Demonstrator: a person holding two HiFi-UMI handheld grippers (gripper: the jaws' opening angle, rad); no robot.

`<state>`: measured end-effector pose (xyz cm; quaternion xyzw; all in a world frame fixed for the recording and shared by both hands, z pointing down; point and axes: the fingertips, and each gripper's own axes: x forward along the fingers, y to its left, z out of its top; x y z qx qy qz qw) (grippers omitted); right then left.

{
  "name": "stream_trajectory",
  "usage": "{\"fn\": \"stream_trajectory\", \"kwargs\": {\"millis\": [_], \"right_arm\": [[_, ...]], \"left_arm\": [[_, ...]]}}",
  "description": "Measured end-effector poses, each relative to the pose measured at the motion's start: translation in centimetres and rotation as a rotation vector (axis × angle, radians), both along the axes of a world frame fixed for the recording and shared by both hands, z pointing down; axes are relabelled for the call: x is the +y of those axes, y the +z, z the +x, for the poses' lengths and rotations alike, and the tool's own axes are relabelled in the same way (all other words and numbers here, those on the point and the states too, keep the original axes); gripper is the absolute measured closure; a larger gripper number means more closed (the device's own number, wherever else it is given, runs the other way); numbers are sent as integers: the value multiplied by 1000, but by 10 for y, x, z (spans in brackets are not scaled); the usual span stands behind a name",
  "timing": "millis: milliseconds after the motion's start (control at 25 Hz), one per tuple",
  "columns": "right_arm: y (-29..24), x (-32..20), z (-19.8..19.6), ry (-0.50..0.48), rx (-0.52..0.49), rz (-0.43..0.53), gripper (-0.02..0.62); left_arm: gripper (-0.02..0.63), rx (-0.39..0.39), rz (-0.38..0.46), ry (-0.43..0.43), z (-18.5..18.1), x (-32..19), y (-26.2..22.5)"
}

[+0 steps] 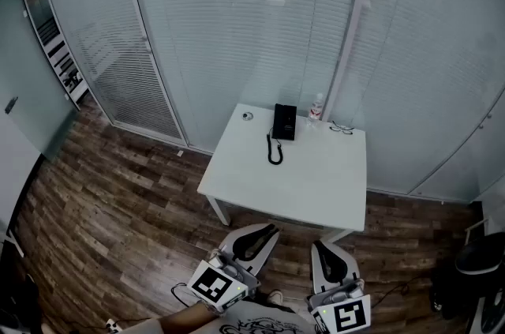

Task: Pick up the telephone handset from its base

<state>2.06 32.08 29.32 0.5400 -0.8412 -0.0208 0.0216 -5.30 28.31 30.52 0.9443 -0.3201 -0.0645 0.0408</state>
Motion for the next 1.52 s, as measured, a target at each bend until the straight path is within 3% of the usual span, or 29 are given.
{"fn": "stream_trajectory", "kwargs": {"millis": [320, 480, 1120, 1520], "right_arm": [[4, -1, -7, 2, 6, -13, 589], [-1, -3, -12, 7, -6, 23, 589], [7, -40, -51, 35, -7, 6, 589], [20, -85, -20, 18, -35, -13, 589]], "left_arm": [[571, -22, -7, 22, -4, 2, 8], [571, -6, -12, 25, -10, 0, 7], [571, 17, -52, 18, -58, -26, 17], [571, 3, -70, 11, -24, -70, 25]]}}
